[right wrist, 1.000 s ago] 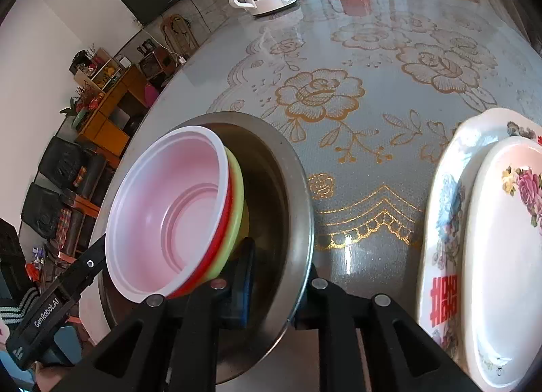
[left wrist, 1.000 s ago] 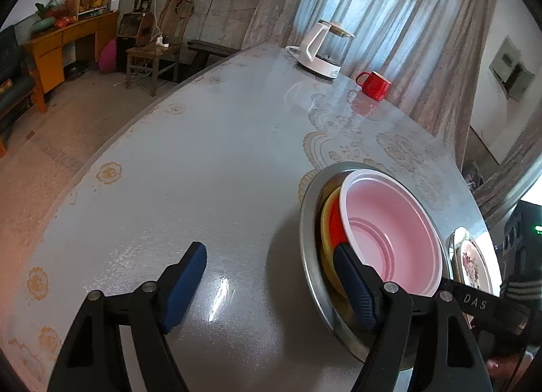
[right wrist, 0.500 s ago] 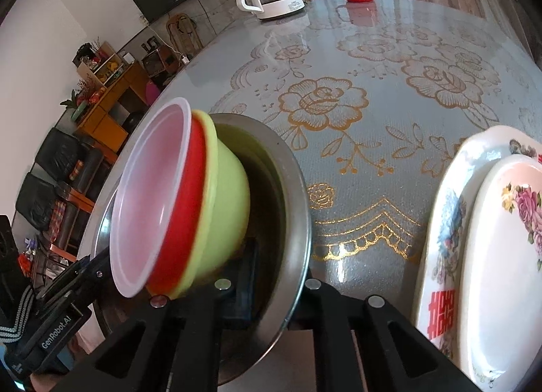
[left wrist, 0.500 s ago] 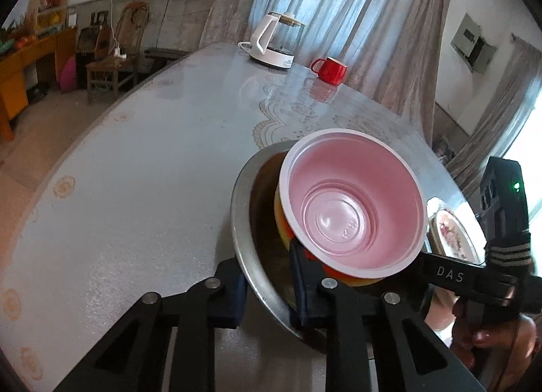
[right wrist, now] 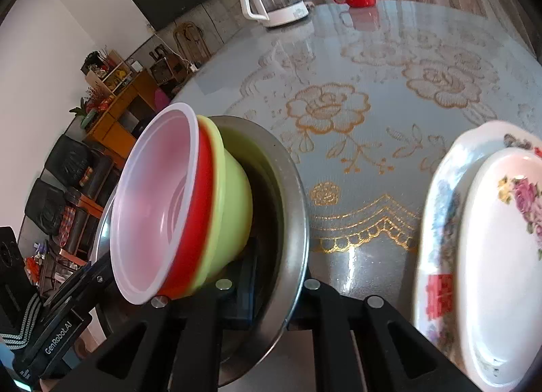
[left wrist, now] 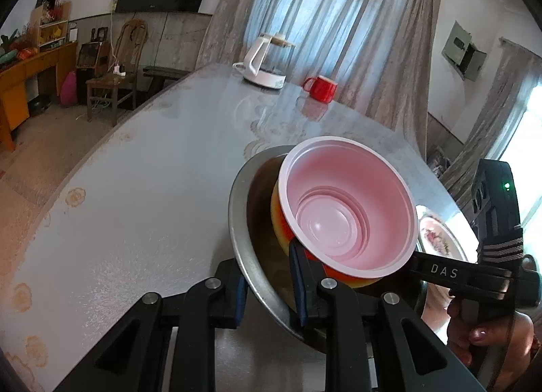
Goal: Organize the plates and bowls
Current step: 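Carry the steel bowl with both grippers over the plate stack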
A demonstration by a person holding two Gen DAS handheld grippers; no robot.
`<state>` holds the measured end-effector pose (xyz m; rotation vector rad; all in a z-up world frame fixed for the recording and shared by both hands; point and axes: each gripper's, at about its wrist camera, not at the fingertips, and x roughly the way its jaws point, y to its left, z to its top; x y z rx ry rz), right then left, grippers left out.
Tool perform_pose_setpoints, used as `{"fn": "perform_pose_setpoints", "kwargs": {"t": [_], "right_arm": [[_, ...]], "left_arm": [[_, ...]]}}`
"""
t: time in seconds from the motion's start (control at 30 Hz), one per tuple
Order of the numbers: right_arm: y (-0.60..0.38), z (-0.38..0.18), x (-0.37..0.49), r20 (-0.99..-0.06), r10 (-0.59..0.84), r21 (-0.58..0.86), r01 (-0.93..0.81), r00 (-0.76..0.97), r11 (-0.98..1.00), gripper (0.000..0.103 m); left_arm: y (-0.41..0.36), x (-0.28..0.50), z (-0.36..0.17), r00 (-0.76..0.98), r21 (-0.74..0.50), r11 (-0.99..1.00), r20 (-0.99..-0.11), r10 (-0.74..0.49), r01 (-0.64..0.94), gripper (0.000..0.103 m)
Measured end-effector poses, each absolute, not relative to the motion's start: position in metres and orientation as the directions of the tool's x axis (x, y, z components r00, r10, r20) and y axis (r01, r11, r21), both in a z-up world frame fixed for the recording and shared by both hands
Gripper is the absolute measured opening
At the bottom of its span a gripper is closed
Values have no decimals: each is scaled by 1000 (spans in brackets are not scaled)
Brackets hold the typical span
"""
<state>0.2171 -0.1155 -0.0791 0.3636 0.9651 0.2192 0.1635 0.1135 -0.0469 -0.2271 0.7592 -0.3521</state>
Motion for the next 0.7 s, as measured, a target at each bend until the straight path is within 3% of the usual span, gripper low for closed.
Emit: {"fn": "perform_pose_setpoints", "kwargs": {"t": [0.7], "right_arm": [[-186,-21,160,-680,271,411,48,681,910,9]], "left_arm": [[39,139,11,677,-293,875,-554,-484,386,23]]}}
